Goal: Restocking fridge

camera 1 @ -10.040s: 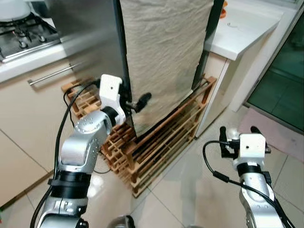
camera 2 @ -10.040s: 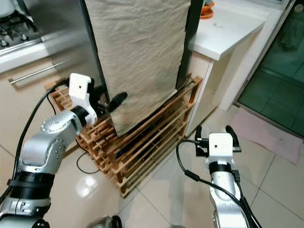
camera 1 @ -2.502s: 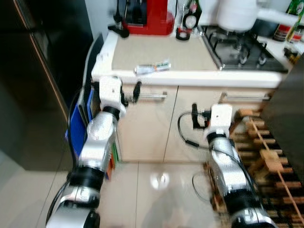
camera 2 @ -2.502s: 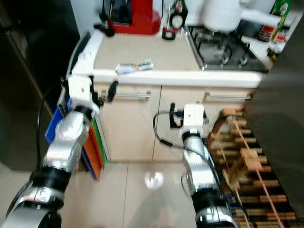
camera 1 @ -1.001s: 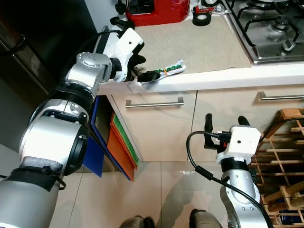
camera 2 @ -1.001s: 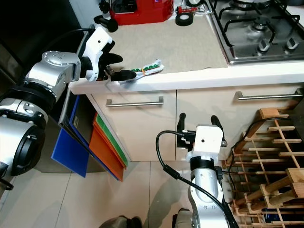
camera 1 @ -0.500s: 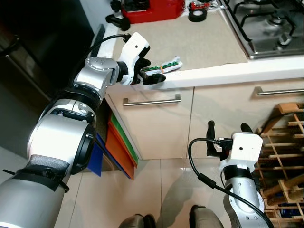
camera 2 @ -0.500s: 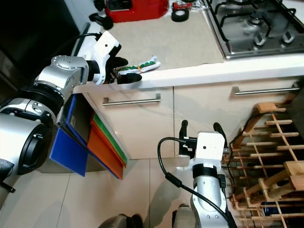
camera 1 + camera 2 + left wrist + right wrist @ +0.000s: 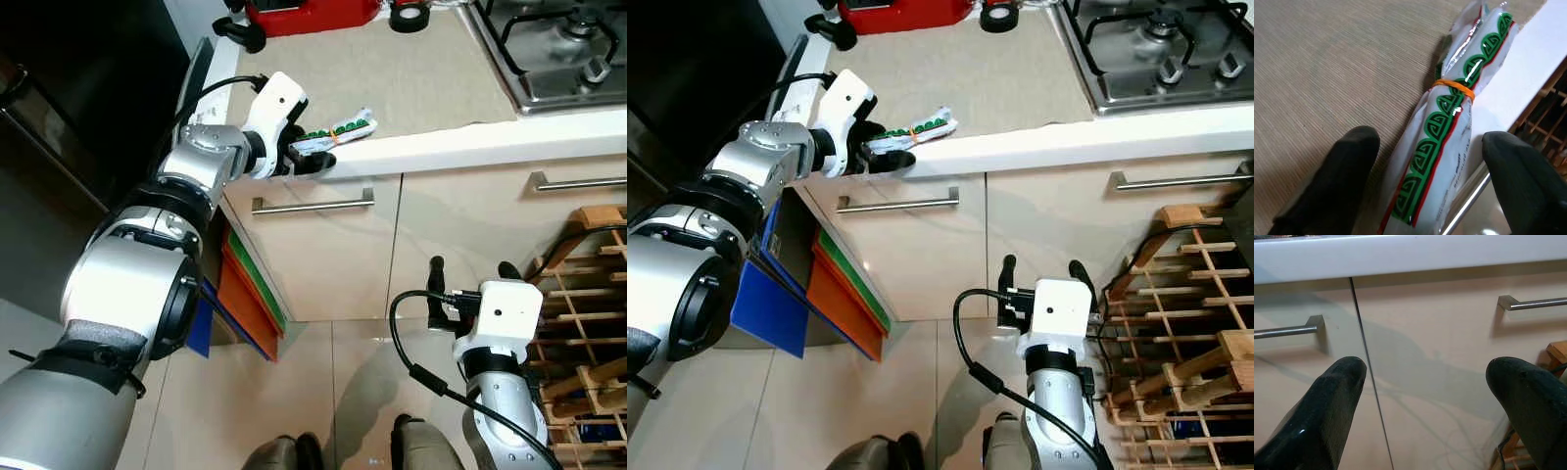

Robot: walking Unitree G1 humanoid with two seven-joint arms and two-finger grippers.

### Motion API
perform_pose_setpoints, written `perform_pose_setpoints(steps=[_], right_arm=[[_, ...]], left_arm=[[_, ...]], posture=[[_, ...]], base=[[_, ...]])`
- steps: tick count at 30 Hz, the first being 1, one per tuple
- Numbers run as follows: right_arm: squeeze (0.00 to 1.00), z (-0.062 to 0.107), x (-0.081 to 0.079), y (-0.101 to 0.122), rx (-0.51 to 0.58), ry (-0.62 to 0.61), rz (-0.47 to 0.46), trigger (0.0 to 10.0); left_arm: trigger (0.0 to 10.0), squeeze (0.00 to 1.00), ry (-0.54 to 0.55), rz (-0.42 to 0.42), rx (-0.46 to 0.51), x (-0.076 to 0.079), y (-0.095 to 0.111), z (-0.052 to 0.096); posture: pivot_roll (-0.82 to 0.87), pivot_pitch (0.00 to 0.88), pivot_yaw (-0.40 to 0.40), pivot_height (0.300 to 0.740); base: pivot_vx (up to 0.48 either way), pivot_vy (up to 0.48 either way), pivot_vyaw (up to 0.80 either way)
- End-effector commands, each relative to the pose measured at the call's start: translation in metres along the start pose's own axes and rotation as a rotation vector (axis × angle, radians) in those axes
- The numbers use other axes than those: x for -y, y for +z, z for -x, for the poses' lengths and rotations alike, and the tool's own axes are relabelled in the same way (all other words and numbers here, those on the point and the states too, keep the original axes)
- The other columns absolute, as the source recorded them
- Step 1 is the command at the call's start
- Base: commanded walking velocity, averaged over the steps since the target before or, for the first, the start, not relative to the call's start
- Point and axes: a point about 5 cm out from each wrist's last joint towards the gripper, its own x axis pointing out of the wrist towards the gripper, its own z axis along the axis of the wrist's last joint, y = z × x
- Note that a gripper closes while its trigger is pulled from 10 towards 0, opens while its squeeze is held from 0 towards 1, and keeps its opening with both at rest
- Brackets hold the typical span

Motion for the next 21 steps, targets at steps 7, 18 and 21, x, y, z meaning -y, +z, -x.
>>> perform_pose_setpoints(steps=[7,18,21], right_arm=[[0.0,-0.006,-0.009,0.006,0.022,0.057,-0.011,10.0],[0.0,-0.021,-0.022,0.005,0.023,0.08,-0.047,10.0],[0.0,-0.026,-0.019,0.005,0.03,0.071,-0.044,10.0]], left_arm=[[0.0,0.0,0.019,0.026,-0.005,-0.001,-0.009,0.0],[0.0,0.0,0.024,-0.005,0.011,-0.001,-0.003,0.0],[0.0,0.0,0.021,-0.015,0.031,0.0,0.001,-0.001]], posture=[[-0.18,0.203,0.158,0.74],[-0.15,0.177,0.179,0.74],[-0.15,0.162,0.171,0.74]], base=[[0.0,0.0,0.0],[0.0,0.0,0.0],[0.0,0.0,0.0]])
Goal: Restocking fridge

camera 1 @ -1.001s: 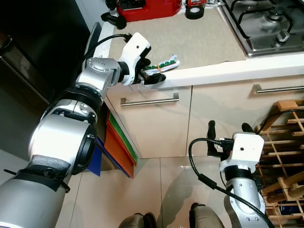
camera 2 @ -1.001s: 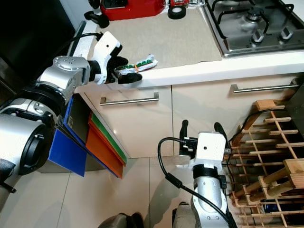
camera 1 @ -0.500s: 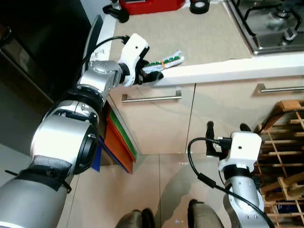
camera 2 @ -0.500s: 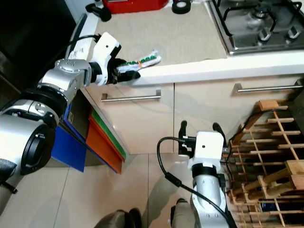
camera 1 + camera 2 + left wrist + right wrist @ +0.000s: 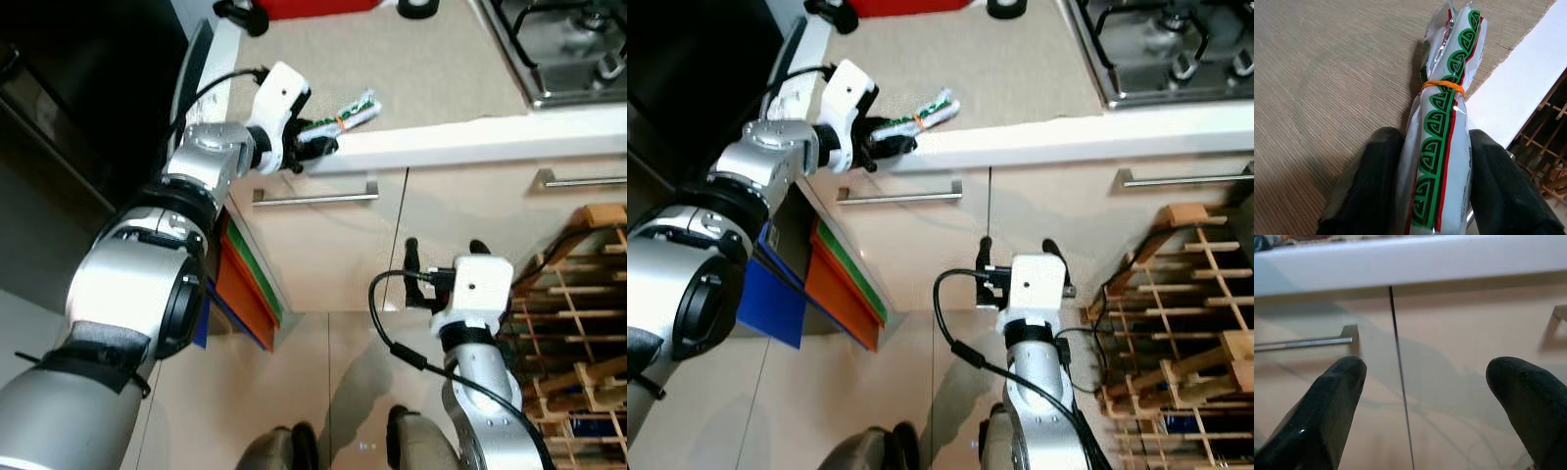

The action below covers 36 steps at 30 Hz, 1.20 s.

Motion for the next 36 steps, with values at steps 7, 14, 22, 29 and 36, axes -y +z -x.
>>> perform_pose_setpoints(steps=[7,14,22,29,36], right_arm=[[0.0,-0.011,0.012,-0.006,-0.002,-0.003,0.021,10.0],[0.0,-0.03,0.024,-0.01,-0.004,0.004,0.041,10.0],[0.0,-0.048,0.028,-0.015,0.006,0.018,0.075,10.0],[0.0,-0.059,0.034,-0.013,0.04,0.007,0.105,10.0],[0.0,-0.051,0.041,-0.014,0.073,-0.124,0.051,10.0]], left_arm=[[0.0,0.0,0.078,0.014,0.124,-0.014,0.015,0.01],[0.0,0.0,0.14,0.012,0.332,-0.022,0.028,0.024],[0.0,0.0,0.269,0.09,0.527,-0.014,0.009,0.048],[0.0,0.0,0.481,0.155,0.439,0.007,-0.055,0.062],[4.9,0.0,0.477,0.132,0.271,0.05,-0.111,0.078]], posture=[[-0.16,0.102,0.121,0.74],[-0.12,0.051,0.053,0.74],[-0.06,0.0,0.0,0.74],[-0.04,0.0,-0.03,0.74],[-0.03,0.0,-0.02,0.74]], base=[[0.0,0.0,0.0],[0.0,0.0,0.0],[0.0,0.0,0.0],[0.0,0.0,0.0],[0.0,0.0,0.0]])
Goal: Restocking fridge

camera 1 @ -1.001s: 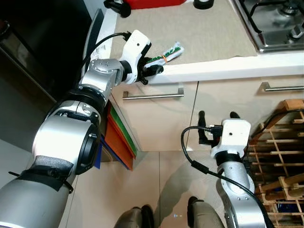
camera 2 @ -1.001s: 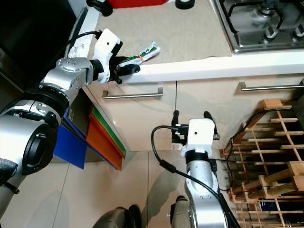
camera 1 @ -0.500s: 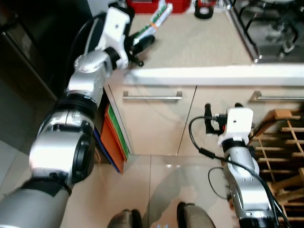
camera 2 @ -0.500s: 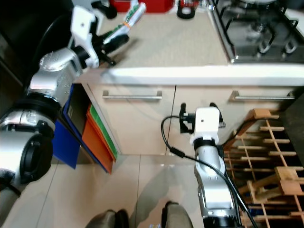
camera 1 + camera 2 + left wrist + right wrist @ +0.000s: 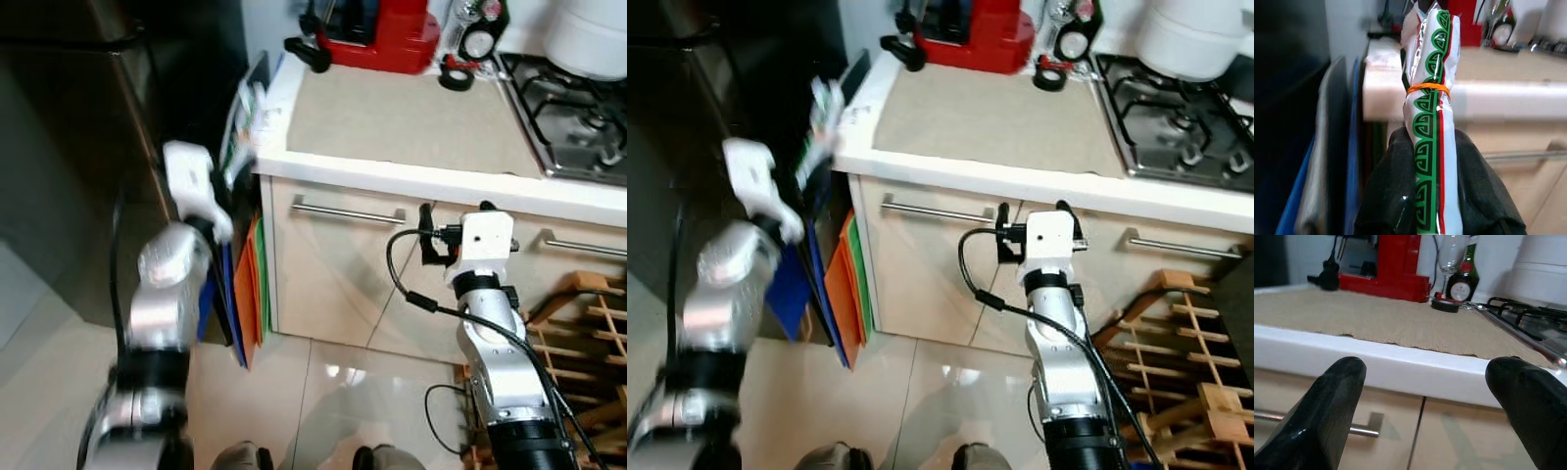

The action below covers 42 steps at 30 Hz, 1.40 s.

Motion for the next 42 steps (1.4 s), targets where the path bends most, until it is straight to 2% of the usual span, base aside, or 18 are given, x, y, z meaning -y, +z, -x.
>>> perform_pose_setpoints(steps=[1,2,3,4,6,10,12,14,21,23,27,42], right_arm=[[0.0,0.005,0.011,-0.002,0.005,-0.072,-0.005,10.0],[0.0,0.005,0.011,-0.002,0.005,-0.072,-0.005,10.0],[0.0,0.01,0.014,-0.004,0.0,-0.082,0.003,10.0],[0.0,0.014,0.015,-0.005,-0.006,-0.085,0.016,10.0],[0.0,0.023,0.017,-0.011,-0.018,-0.078,0.062,10.0],[0.0,0.026,0.019,-0.012,-0.021,-0.084,0.079,10.0],[0.0,0.023,0.019,-0.008,0.002,-0.08,0.096,10.0],[0.0,0.02,0.019,-0.007,0.007,-0.076,0.102,10.0],[0.0,0.017,0.018,-0.006,0.007,-0.071,0.102,10.0],[0.0,0.014,0.014,-0.005,0.013,-0.056,0.1,10.0],[0.0,0.002,0.013,-0.007,-0.001,-0.018,0.095,10.0],[0.0,-0.005,0.011,-0.007,-0.005,-0.011,0.083,10.0]], left_arm=[[4.9,0.0,0.025,-0.066,0.017,0.002,0.006,-0.001],[4.9,0.0,0.025,-0.066,0.017,0.002,0.006,-0.001],[10.0,0.0,0.044,-0.076,-0.011,0.002,-0.003,-0.001],[10.0,0.0,0.064,-0.09,-0.038,0.0,-0.01,-0.002],[10.0,0.0,0.081,-0.047,-0.063,0.001,-0.019,-0.006],[10.0,0.0,0.08,-0.024,-0.074,0.004,-0.022,-0.012],[10.0,0.0,0.06,-0.012,-0.069,0.011,-0.022,-0.014],[10.0,0.0,0.055,-0.036,-0.073,0.017,-0.022,-0.015],[10.0,0.0,0.055,-0.023,-0.04,0.025,-0.017,-0.02],[10.0,0.0,0.037,-0.047,-0.033,0.027,-0.012,-0.022],[10.0,0.0,0.043,-0.031,-0.002,0.027,-0.004,-0.025],[10.0,0.0,0.044,-0.032,0.007,0.023,0.002,-0.03]], posture=[[-0.03,0.0,-0.02,0.74],[-0.03,0.0,-0.02,0.74],[-0.04,0.0,-0.018,0.74],[-0.05,0.0,-0.015,0.74],[-0.07,0.0,-0.01,0.74],[-0.1,0.0,0.003,0.74],[-0.11,0.0,0.004,0.74],[-0.12,0.0,-0.002,0.74],[-0.11,0.0,0.001,0.74],[-0.1,0.0,0.01,0.74],[-0.07,0.0,0.001,0.74],[-0.08,0.0,-0.007,0.74]], base=[[0.0,0.0,0.0],[0.0,0.0,0.0],[0.0,0.0,0.0],[0.0,0.0,0.0],[0.0,0.0,0.0],[0.0,0.0,0.0],[0.0,0.0,0.0],[0.0,0.0,0.0],[0.0,0.0,0.0],[-0.187,0.0,0.0],[-0.348,0.0,0.0],[-0.272,0.0,0.0]])
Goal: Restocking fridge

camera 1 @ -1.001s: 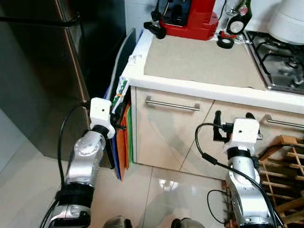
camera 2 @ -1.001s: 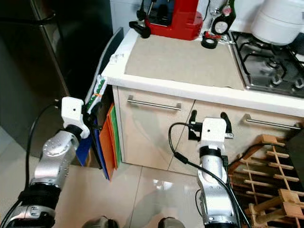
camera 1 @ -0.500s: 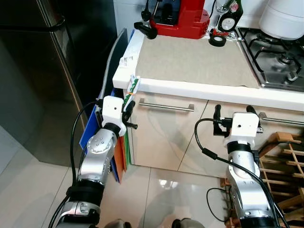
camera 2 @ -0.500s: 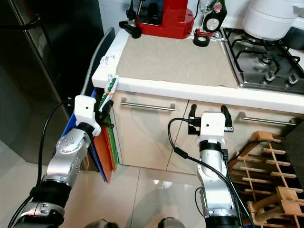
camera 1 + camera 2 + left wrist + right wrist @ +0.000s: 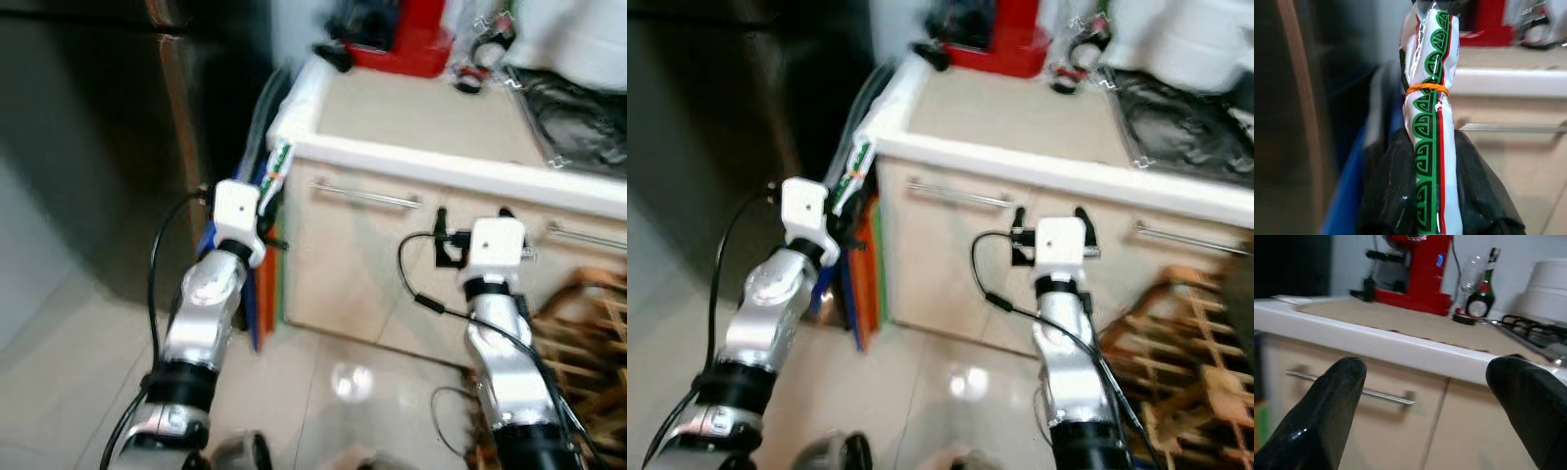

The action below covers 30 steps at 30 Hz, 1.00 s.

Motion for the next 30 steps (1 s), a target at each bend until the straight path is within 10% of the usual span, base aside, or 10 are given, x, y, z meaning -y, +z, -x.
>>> perform_pose_setpoints(steps=[1,30], right_arm=[[0.0,0.0,0.004,-0.004,-0.014,-0.011,0.003,10.0],[0.0,0.009,0.0,-0.015,-0.067,0.011,0.002,10.0]], left_arm=[[10.0,0.0,-0.025,-0.008,0.031,0.005,0.01,-0.007],[10.0,0.0,-0.079,0.004,0.02,0.012,0.0,-0.001]], posture=[[-0.08,0.0,-0.005,0.74],[-0.08,0.0,-0.021,0.682]], base=[[-0.281,0.0,0.0],[-0.156,0.0,-0.19]])
